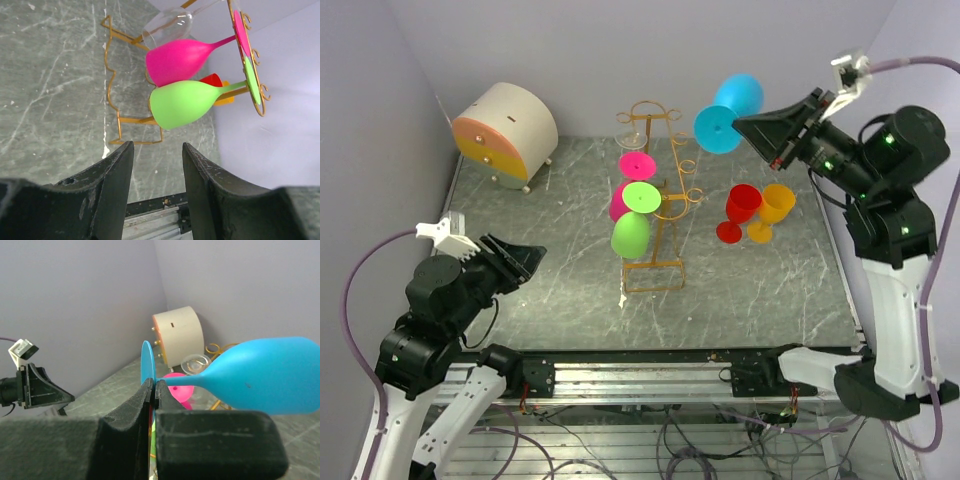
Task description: Take the wine glass off the wine glass rack
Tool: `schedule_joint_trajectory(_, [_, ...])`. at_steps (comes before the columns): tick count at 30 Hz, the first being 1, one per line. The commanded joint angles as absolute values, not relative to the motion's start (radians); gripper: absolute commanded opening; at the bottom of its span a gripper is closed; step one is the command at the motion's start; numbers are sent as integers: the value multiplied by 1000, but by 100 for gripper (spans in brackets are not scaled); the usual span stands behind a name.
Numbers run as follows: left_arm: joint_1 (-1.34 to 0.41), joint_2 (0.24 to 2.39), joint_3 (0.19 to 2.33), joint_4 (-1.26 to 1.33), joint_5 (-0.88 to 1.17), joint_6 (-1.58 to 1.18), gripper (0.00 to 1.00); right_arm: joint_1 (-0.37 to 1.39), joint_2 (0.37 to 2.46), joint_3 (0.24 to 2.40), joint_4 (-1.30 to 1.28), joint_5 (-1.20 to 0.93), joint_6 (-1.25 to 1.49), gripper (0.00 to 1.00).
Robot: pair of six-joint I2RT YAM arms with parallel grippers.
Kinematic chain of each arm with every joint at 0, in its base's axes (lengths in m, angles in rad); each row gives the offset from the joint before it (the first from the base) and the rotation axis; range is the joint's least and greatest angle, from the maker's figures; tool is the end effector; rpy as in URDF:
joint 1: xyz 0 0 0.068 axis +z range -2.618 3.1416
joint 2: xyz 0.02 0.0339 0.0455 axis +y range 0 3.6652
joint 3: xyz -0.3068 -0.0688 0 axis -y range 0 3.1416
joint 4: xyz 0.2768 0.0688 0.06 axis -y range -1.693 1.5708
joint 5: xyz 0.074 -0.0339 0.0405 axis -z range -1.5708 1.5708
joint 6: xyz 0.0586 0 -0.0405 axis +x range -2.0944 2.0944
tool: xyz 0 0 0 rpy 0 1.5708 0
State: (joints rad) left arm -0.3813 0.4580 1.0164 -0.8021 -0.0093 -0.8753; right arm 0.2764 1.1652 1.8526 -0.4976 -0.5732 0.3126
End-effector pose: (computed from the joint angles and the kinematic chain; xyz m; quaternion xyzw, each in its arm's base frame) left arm 0.0712 -0.0279 0.4147 -0.1954 0.7632 -0.3590 0.5004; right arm 0.1797 0.0840 0.6407 -0.2068 0.6148 0.3869 0.6554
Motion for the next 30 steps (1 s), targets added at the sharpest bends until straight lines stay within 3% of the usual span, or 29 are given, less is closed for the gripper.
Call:
schedule_joint_trajectory(1, [-385, 448, 1037, -815, 52, -932, 55, 360, 1262, 1982, -566, -551, 250, 0])
schedule_joint_trajectory(8, [-385, 459, 1058, -822, 89, -997, 55, 676, 1402, 2164, -705, -212, 54, 0])
schedule_joint_trajectory(13, [-385, 436, 1091, -816, 89, -1095, 55, 976, 1414, 2122, -709, 81, -94, 0])
schedule_joint_trajectory(23, [-385, 401, 1128, -756, 153, -1328, 56, 1513, 1299, 1694, -415, 661, -459, 0])
schedule_joint_trajectory(30, [-385, 362, 996, -624, 346, -1584, 56, 1594, 1270, 1474, -191, 744, -581, 0])
